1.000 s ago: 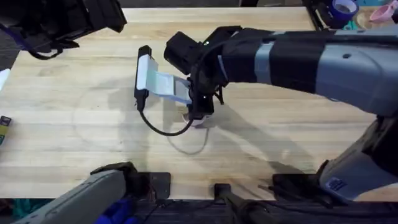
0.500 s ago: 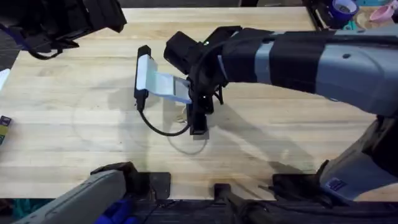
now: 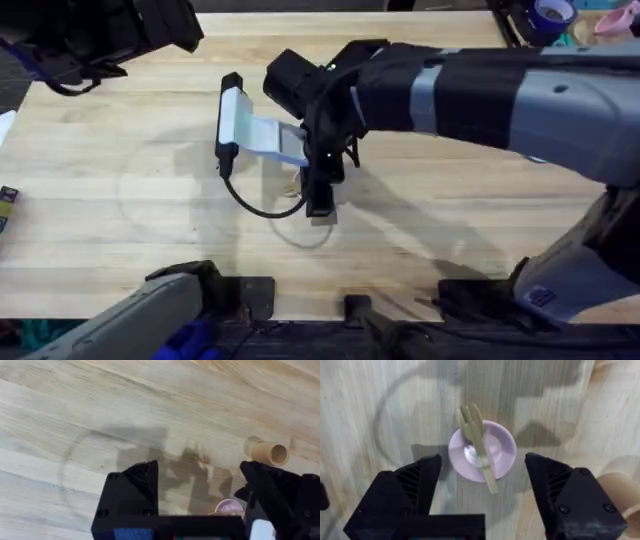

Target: Pick up a utensil and set it on the pink plate, then put the other utensil in the container.

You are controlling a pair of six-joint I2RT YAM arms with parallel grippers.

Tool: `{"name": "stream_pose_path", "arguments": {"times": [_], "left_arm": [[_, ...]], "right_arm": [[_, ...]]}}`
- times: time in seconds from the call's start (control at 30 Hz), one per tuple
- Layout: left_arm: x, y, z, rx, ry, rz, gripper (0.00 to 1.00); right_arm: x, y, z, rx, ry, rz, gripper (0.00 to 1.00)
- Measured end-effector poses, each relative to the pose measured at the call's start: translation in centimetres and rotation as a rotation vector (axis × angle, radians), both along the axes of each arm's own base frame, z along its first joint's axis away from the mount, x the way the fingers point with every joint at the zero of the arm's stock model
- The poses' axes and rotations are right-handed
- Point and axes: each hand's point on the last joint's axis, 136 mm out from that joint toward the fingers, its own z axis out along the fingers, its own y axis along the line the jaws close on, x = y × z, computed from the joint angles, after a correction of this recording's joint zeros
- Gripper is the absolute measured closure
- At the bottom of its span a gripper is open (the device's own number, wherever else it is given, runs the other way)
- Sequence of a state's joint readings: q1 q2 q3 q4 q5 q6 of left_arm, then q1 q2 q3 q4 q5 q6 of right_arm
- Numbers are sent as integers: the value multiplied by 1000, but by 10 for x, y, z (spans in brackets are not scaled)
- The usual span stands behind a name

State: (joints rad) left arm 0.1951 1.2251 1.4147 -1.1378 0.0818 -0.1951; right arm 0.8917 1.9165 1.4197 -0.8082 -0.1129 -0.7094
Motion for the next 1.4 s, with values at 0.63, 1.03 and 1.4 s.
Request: {"name": "stream_pose_path", "arguments": {"times": [0.63,1.03,1.4], "left_arm": [[8,2,6,8,-43,0,7],[9,2,7,9,-47,0,8],[10,2,7,9,-49,0,7]], "right_arm": [[36,-93,41,-189,-42,-164,5],[96,-174,81,-148,-141,-459,5],[103,-239,80,-188,-73,-652,5]]}}
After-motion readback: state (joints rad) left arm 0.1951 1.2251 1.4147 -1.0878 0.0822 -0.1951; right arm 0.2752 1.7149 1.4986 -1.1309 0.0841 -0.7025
